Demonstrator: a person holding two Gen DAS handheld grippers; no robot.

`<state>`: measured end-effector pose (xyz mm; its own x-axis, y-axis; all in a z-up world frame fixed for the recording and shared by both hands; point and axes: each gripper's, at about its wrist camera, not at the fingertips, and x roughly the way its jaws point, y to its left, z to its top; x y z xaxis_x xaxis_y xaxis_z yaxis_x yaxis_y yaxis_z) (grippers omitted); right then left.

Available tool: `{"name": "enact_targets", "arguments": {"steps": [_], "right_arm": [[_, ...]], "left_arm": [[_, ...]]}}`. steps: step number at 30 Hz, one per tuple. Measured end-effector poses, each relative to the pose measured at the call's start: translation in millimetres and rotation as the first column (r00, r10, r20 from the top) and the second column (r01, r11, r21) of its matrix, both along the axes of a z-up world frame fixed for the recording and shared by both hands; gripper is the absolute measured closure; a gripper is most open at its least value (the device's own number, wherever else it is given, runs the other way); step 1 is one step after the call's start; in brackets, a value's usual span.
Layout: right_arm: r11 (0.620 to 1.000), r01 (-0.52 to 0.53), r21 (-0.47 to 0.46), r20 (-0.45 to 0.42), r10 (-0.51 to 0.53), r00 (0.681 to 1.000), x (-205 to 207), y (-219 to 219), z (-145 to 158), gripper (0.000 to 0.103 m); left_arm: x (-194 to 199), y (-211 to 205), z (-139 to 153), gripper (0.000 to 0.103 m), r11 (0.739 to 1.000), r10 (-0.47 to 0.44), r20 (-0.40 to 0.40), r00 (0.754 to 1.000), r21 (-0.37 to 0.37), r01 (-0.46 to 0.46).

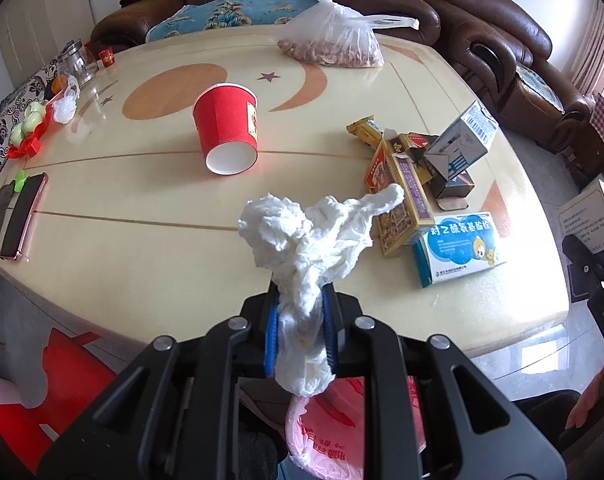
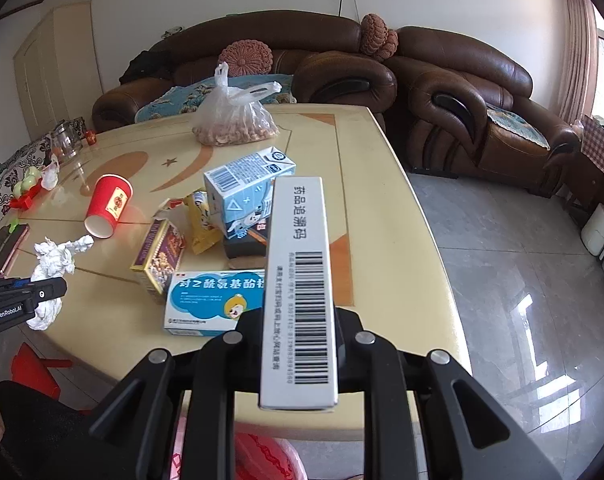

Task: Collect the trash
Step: 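Carry the tissue and the barcode box over the pink bin with both tools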

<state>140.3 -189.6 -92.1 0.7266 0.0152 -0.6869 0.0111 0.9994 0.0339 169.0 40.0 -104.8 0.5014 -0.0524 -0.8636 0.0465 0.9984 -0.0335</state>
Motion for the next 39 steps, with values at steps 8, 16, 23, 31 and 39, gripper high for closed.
{"name": "enact_targets", "arguments": {"steps": [8, 16, 23, 31, 39], "right_arm": [[0.999, -0.043, 0.001, 0.032, 0.043, 0.999, -38.4, 21.3, 25.1, 0.083], [0.997, -0.076, -0.003, 0.042, 0.076, 0.996, -78.8, 37.9, 36.8, 0.083], [0.996, -0.094, -0.006, 0.015, 0.094, 0.995, -106.0, 43.6, 32.4, 0.083], [0.993, -0.116, -0.010, -0.044, 0.115, 0.992, -129.1, 47.5, 11.6, 0.083], [0.993, -0.117, 0.020, -0.149, 0.118, 0.982, -139.4, 46.1, -28.6, 0.083]], "left_arm": [[-45.7, -1.0, 19.4, 0.084, 0.999, -0.035, 0.043, 0.998, 0.008, 0.035], [-84.8, -4.0, 30.2, 0.084, 0.997, -0.082, 0.068, 0.994, 0.004, 0.082], [-113.9, -3.8, 23.3, 0.084, 0.994, -0.111, 0.055, 0.992, 0.003, 0.111], [-138.2, -6.9, 0.5, 0.084, 0.989, -0.148, 0.003, 0.989, -0.009, 0.148], [-147.8, -12.1, -37.9, 0.084, 0.980, -0.195, -0.083, 0.977, -0.058, 0.190]]}}
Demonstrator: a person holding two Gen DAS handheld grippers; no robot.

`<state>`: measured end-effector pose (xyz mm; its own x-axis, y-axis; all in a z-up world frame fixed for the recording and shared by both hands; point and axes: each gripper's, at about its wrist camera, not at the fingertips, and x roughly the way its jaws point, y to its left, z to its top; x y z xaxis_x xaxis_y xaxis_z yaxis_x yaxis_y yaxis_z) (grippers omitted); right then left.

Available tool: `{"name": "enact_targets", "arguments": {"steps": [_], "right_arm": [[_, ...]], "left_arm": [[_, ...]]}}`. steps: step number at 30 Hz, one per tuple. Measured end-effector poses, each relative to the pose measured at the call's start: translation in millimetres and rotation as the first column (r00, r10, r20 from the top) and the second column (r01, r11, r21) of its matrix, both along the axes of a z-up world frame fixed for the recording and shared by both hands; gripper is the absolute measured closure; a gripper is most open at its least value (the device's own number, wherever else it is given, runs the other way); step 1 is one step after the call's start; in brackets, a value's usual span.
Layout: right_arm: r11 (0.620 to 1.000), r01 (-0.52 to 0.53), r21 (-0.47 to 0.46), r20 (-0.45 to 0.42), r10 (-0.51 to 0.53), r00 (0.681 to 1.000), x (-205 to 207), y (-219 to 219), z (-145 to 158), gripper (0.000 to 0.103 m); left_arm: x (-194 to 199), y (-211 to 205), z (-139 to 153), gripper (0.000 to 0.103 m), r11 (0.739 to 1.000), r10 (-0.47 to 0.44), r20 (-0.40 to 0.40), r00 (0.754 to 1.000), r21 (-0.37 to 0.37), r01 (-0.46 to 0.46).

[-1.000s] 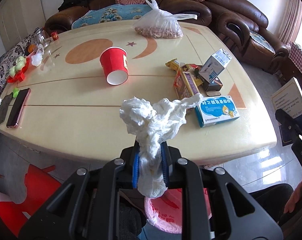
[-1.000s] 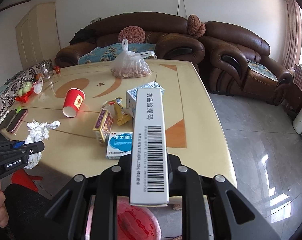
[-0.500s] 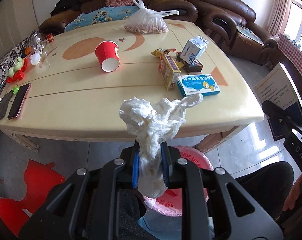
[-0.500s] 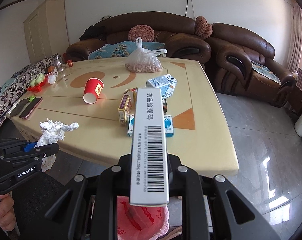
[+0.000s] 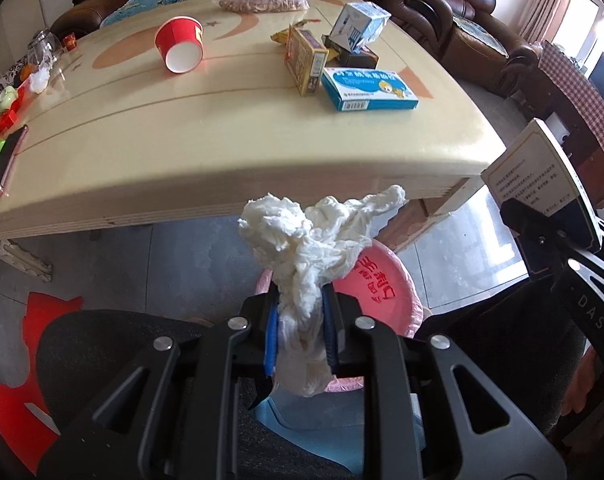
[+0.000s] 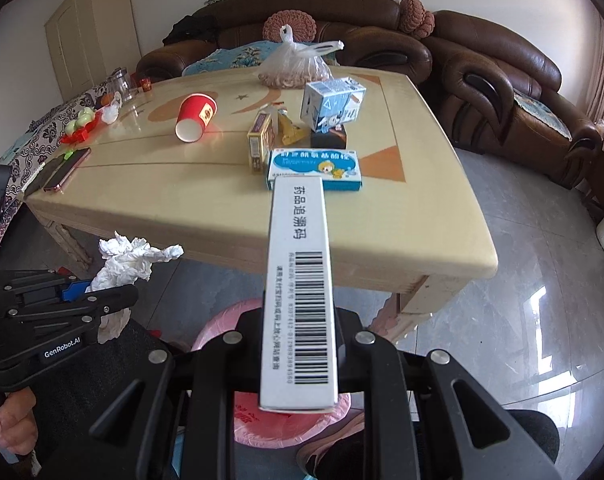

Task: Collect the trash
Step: 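Carry the tissue and the barcode box over the pink bin with both tools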

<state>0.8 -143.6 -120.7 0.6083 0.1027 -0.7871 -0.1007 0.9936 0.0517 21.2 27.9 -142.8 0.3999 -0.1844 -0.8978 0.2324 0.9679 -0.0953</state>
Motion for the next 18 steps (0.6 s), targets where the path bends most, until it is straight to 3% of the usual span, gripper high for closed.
{"name": "enact_targets", "arguments": {"steps": [18], "right_arm": [[0.999, -0.004, 0.032, -0.218, 0.011, 0.976, 22.3, 1.6, -90.5, 0.083]], "left_arm": [[11.2, -28.5, -87.2, 0.084, 0.996, -0.068, -0.207, 0.976, 0.044, 0.079]]}}
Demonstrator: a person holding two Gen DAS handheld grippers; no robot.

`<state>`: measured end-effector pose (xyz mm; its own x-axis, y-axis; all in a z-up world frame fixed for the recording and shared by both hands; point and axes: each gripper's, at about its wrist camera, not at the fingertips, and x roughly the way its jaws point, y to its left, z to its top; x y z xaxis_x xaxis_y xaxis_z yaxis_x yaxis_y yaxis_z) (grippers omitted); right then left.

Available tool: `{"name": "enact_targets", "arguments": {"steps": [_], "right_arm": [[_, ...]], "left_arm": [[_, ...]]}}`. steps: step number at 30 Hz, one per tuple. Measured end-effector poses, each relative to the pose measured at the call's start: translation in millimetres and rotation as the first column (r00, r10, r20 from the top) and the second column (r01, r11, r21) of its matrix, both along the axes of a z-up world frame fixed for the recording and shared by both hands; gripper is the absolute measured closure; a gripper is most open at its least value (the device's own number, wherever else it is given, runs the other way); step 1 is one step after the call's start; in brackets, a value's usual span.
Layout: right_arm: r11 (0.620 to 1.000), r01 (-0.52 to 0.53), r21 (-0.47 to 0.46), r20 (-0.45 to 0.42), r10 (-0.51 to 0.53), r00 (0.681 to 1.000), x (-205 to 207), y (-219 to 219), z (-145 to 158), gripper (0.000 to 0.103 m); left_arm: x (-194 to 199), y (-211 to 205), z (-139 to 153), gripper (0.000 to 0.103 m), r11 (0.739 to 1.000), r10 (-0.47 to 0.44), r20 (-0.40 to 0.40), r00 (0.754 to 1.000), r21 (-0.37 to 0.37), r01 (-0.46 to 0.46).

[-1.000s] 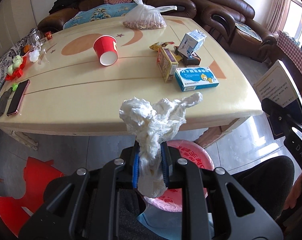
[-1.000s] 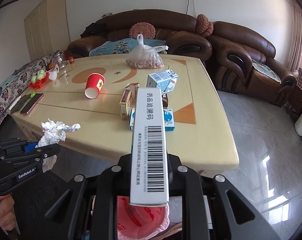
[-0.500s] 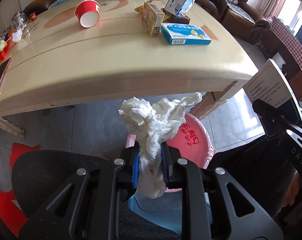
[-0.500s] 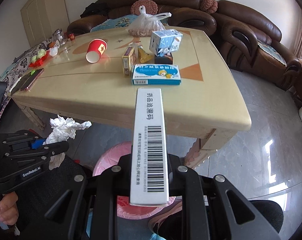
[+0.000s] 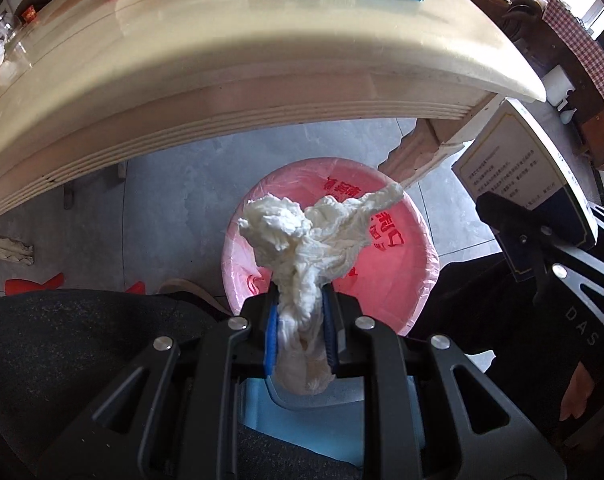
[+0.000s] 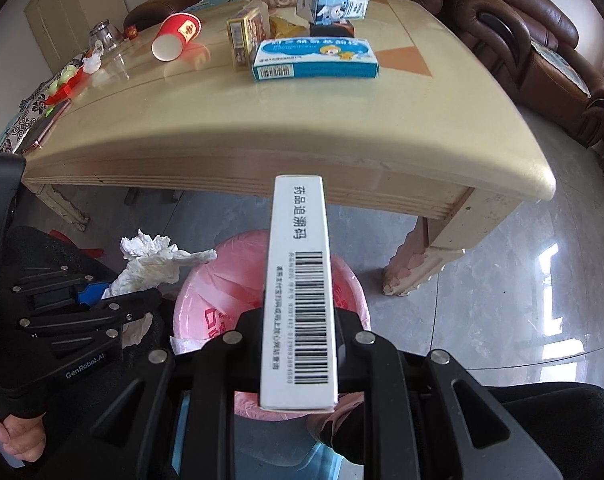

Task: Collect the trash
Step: 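Carry the tissue and the barcode box over the pink bin with both tools, then open the left tool to drop the tissue while the right tool drops the barcode box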

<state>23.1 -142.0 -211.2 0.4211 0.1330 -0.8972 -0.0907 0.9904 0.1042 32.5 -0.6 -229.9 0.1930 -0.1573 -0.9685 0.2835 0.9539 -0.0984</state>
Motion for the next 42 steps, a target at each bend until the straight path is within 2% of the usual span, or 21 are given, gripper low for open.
{"name": "enact_targets", "arguments": {"steps": [7, 13, 19, 22, 27, 30, 31, 32, 37, 39, 42], "right_arm": [[1.000, 0.002, 0.016, -0.084, 0.000, 0.996, 12.3, 1.0, -39.2, 0.083], [0.999, 0.001, 0.033, -0.162, 0.005, 0.987, 22.6, 0.6, -73.7, 0.083], [0.999, -0.007, 0.049, -0.237, 0.018, 0.971, 31.9, 2.2, -102.6, 0.083], [0.998, -0.005, 0.059, -0.269, 0.020, 0.963, 35.7, 1.8, -114.9, 0.083], [0.997, -0.008, 0.072, -0.318, 0.030, 0.948, 41.8, 0.5, -135.9, 0.083], [0.997, -0.013, 0.080, -0.335, 0.039, 0.941, 43.6, 1.4, -144.5, 0.083], [0.997, -0.015, 0.082, -0.338, 0.042, 0.940, 45.4, 3.5, -148.6, 0.082], [0.996, -0.017, 0.083, -0.342, 0.044, 0.939, 46.1, 4.4, -150.2, 0.082], [0.996, -0.026, 0.090, -0.364, 0.057, 0.930, 47.3, 5.8, -161.1, 0.082], [0.995, -0.027, 0.091, -0.372, 0.059, 0.926, 46.9, 5.7, -164.2, 0.082], [0.996, -0.033, 0.085, -0.374, 0.063, 0.925, 45.7, 6.2, -166.6, 0.082]], "left_arm": [[12.1, -5.2, -39.7, 0.084, 1.000, -0.002, -0.103, 0.995, 0.004, 0.003], [22.4, -11.5, -72.4, 0.084, 1.000, -0.004, -0.195, 0.981, 0.014, 0.007], [35.0, -10.8, -111.2, 0.084, 1.000, 0.022, -0.310, 0.951, 0.012, -0.019], [40.5, -9.1, -129.9, 0.084, 0.999, 0.041, -0.373, 0.927, 0.004, -0.042], [44.2, -9.5, -149.8, 0.084, 0.997, 0.074, -0.420, 0.905, 0.057, -0.055], [47.7, -8.6, -155.5, 0.072, 0.996, 0.089, -0.433, 0.897, 0.066, -0.066], [50.1, -8.6, -157.8, 0.062, 0.994, 0.095, -0.424, 0.900, 0.089, -0.064], [51.7, -8.3, -158.8, 0.046, 0.991, 0.106, -0.415, 0.903, 0.121, -0.060], [55.7, -3.8, -157.5, 0.038, 0.988, 0.125, -0.410, 0.903, 0.135, -0.075], [56.3, -0.7, -159.2, 0.038, 0.984, 0.143, -0.409, 0.901, 0.159, -0.083], [58.5, 4.7, -158.4, 0.037, 0.982, 0.160, -0.406, 0.900, 0.156, -0.104]]}}
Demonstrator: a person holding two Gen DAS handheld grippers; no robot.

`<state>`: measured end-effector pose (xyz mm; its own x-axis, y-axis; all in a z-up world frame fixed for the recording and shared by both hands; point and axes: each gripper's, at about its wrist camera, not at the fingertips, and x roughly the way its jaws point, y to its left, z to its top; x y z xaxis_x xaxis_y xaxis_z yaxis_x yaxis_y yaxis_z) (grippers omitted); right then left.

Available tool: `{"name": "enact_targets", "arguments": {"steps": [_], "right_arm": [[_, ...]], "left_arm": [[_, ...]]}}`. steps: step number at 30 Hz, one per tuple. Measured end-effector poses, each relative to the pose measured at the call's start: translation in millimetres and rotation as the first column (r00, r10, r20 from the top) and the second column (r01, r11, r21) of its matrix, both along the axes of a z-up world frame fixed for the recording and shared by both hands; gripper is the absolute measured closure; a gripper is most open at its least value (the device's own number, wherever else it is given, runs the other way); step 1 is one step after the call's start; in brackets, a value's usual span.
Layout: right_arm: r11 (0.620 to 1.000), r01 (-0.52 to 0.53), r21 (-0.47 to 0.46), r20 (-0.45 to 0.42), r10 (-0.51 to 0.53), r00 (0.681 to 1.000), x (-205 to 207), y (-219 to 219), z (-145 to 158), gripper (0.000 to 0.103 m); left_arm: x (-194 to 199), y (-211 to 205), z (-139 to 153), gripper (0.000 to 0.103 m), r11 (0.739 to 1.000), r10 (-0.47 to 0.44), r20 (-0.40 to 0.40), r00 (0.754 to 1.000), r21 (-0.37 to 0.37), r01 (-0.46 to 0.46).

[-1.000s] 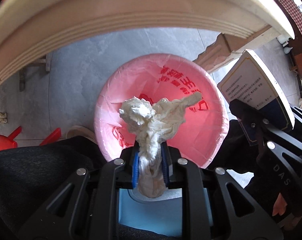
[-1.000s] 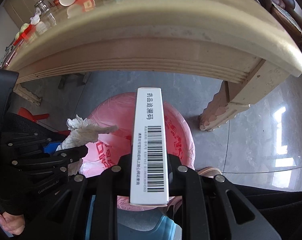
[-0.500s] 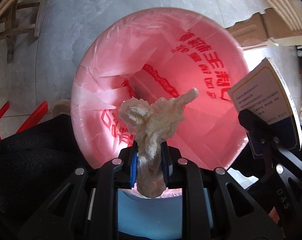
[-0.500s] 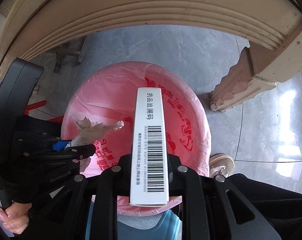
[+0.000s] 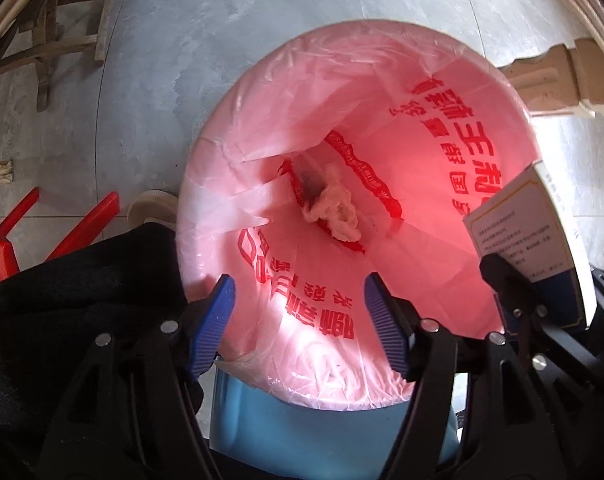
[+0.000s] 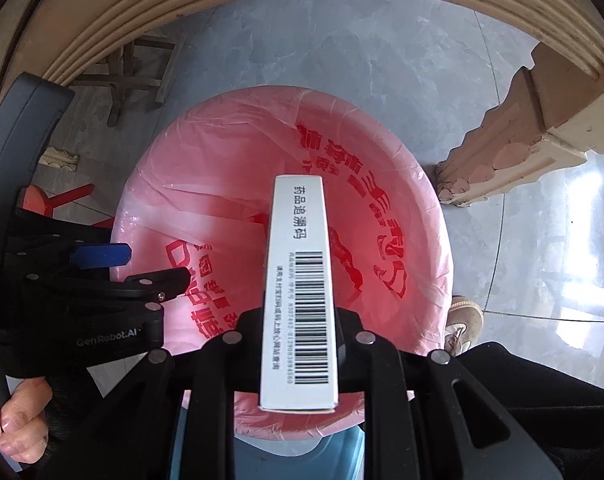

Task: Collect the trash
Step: 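Open the left tool to drop the tissue while the right tool drops the barcode box, then raise both open tools back over the table toward the red cup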

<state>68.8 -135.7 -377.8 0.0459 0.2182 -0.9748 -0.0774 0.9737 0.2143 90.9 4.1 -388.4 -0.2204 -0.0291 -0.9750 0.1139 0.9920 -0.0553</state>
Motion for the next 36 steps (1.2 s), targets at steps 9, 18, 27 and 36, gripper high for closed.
{"name": "enact_targets", "arguments": {"steps": [9, 18, 27, 36], "right_arm": [[0.999, -0.002, -0.039, -0.003, 0.002, 1.000, 3.5, 4.7, -4.2, 0.048], [0.999, 0.003, -0.040, -0.007, -0.003, 1.000, 5.2, 0.9, -4.1, 0.044], [0.999, 0.030, -0.034, -0.001, -0.030, 1.000, 2.9, -6.8, 6.4, 0.034], [0.999, 0.043, -0.021, 0.098, -0.041, 0.994, -13.9, -7.1, 59.4, 0.028]], "left_arm": [[1.2, -0.3, 0.9, 0.036, 1.000, -0.008, 0.027, 1.000, 0.024, 0.007], [1.4, -0.6, 1.6, 0.036, 1.000, -0.011, 0.032, 0.999, 0.024, 0.010], [-0.5, -3.0, 12.0, 0.029, 0.996, -0.036, 0.092, 0.995, 0.084, 0.029], [-18.2, -5.8, 68.2, 0.029, 0.987, -0.125, 0.218, 0.968, 0.122, 0.100]]}}
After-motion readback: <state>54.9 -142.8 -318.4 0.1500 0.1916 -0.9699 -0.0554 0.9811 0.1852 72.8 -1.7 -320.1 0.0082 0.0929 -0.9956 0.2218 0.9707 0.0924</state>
